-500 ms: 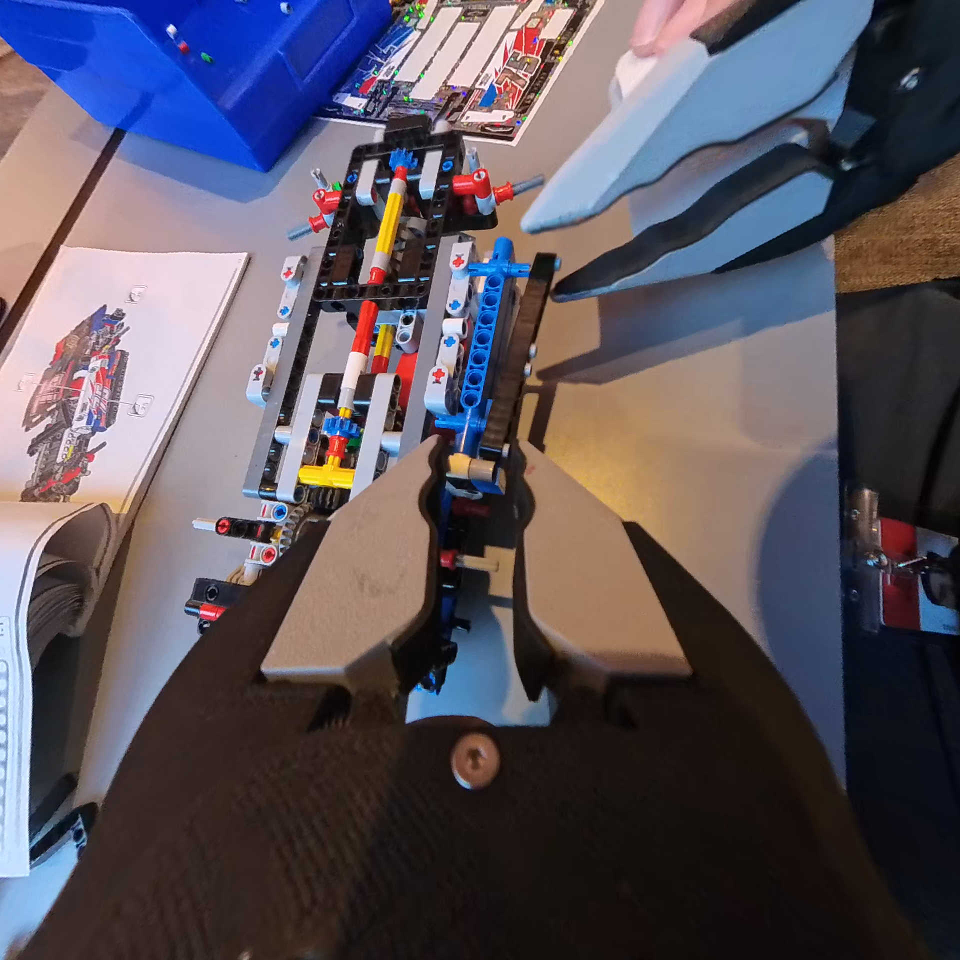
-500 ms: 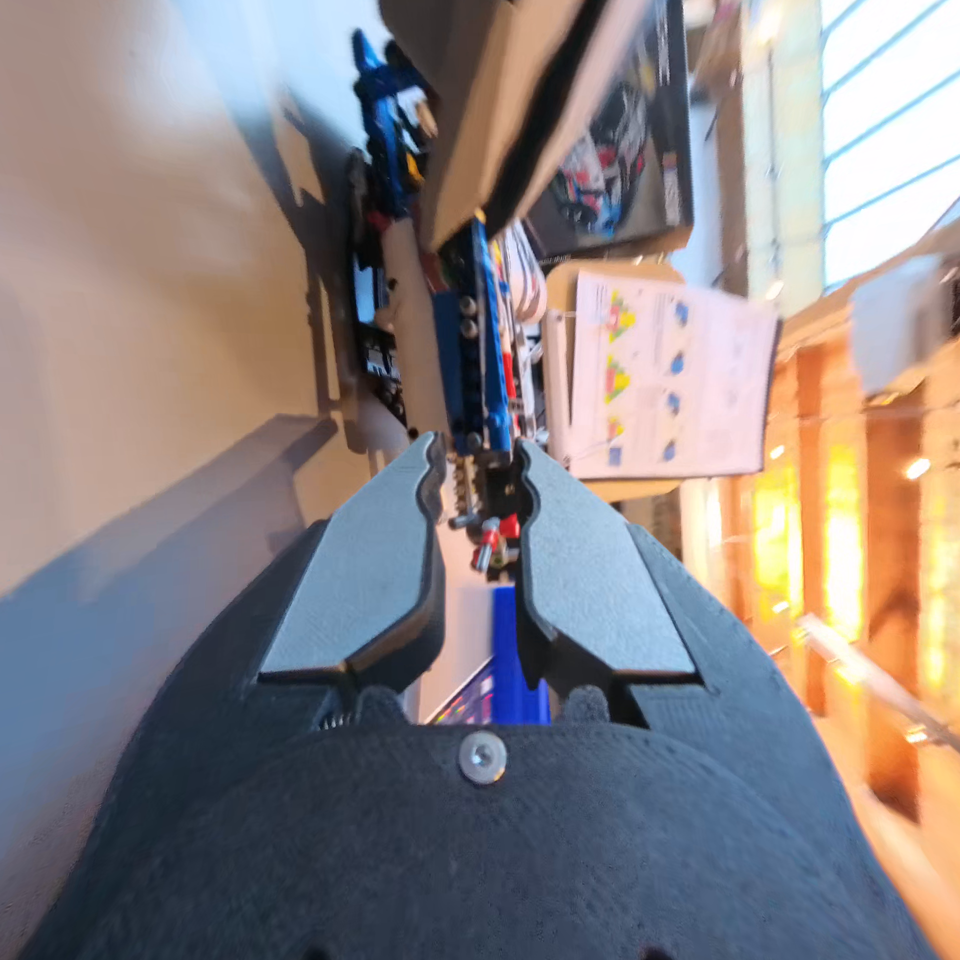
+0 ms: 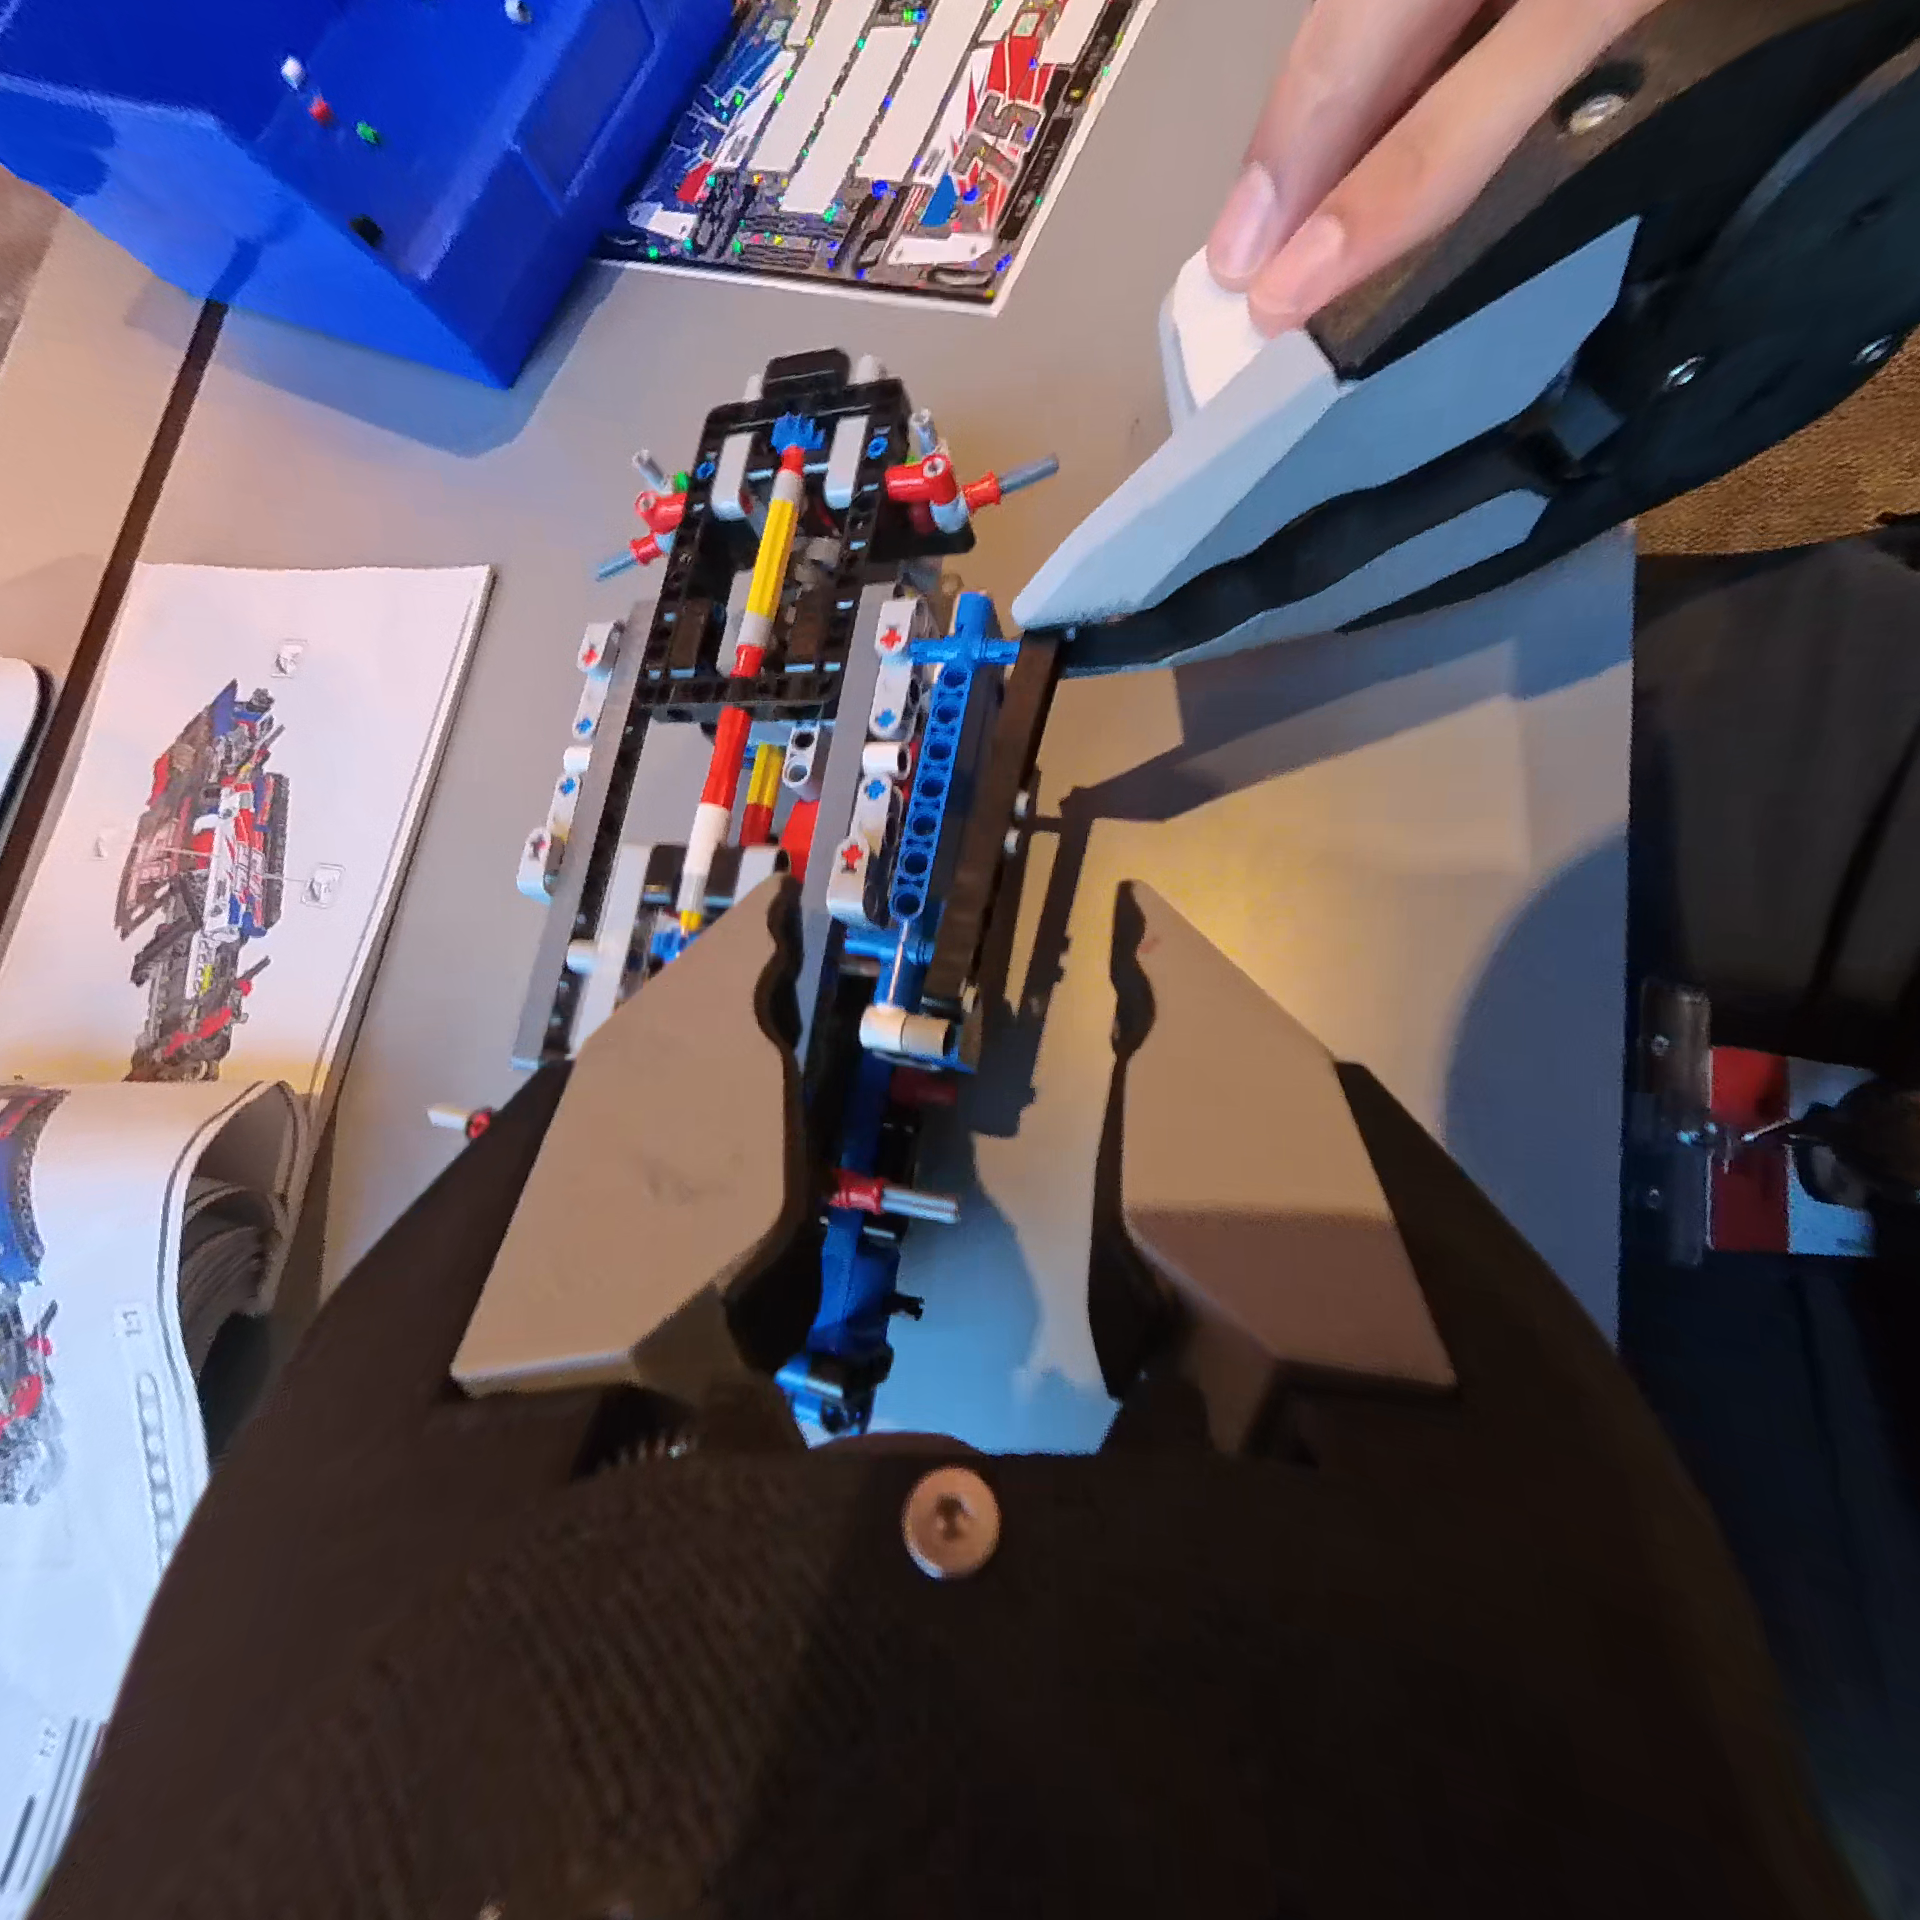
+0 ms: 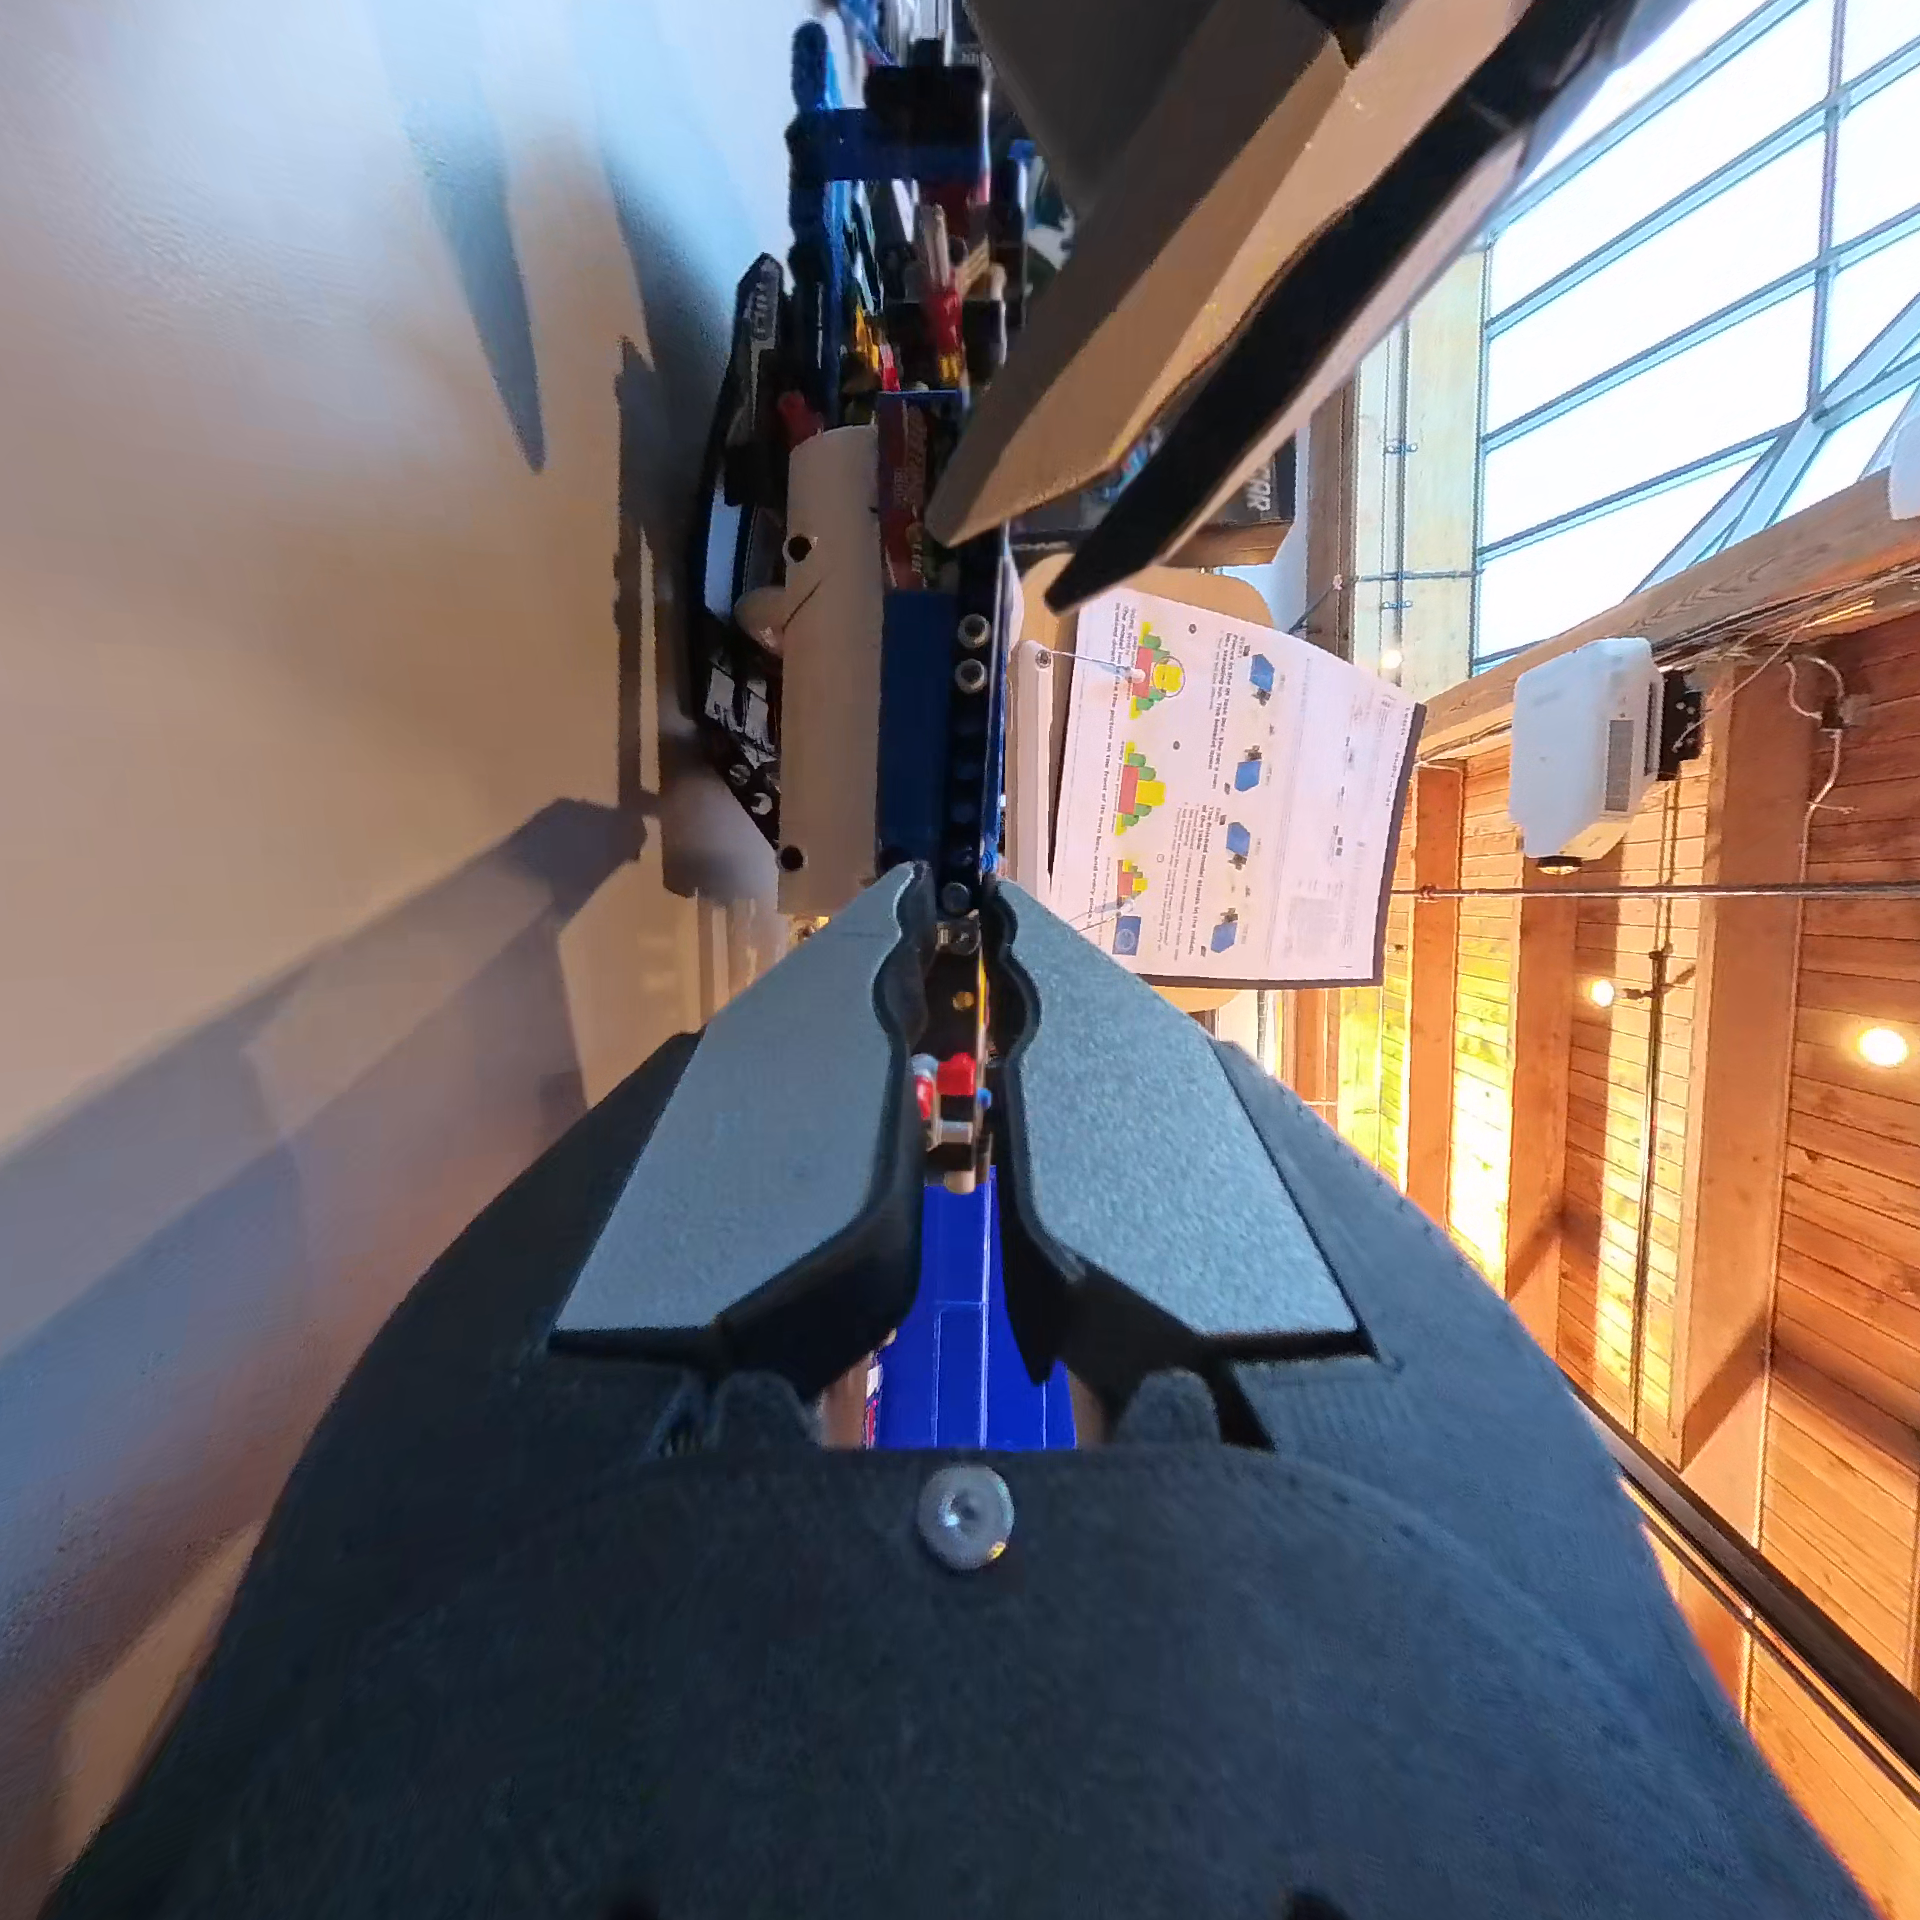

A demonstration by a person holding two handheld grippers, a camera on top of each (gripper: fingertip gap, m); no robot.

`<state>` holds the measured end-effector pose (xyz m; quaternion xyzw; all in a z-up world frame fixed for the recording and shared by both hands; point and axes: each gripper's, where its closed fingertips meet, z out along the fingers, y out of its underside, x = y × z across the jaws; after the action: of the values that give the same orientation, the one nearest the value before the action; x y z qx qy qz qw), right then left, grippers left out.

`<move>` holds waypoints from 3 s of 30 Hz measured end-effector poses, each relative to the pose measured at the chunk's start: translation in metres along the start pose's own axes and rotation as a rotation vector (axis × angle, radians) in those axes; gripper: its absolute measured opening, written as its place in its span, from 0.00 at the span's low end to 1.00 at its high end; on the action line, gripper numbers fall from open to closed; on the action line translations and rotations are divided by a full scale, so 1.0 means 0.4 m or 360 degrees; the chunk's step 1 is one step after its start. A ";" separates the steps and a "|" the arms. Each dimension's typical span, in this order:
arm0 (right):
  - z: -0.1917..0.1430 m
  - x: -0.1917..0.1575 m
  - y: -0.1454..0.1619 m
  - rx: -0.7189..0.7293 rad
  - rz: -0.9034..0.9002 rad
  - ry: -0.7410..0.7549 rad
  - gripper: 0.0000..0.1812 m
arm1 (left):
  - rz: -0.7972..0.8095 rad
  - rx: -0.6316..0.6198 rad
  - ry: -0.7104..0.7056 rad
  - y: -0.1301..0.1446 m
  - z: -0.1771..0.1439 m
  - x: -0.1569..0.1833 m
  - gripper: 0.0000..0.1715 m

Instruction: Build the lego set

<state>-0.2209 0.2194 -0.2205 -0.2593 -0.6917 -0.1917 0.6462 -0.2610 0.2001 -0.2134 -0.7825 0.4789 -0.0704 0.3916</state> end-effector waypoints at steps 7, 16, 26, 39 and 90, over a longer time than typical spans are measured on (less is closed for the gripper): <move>0.003 0.008 0.004 0.0016 0.0018 0.0026 0.03 | 0.0060 -0.0063 0.0113 -0.039 0.066 0.008 0.29; 0.008 0.008 0.019 0.0048 0.0080 0.0005 0.03 | 0.0027 -0.0073 0.0224 -0.066 0.092 0.014 0.20; 0.013 0.005 0.033 0.0068 0.0105 -0.0005 0.03 | 0.0062 -0.0199 0.0248 -0.065 0.113 0.019 0.17; 0.013 0.004 0.037 0.0175 0.0230 -0.0100 0.04 | 0.0040 -0.0266 0.0126 -0.064 0.119 0.007 0.12; 0.001 -0.013 0.013 0.0763 0.1785 -0.1519 0.13 | -0.0028 -0.0101 0.0108 -0.058 0.107 0.015 0.12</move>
<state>-0.2179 0.2232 -0.2262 -0.4784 -0.6831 0.4516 0.3171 -0.2209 0.2241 -0.2282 -0.7960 0.4869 -0.0850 0.3495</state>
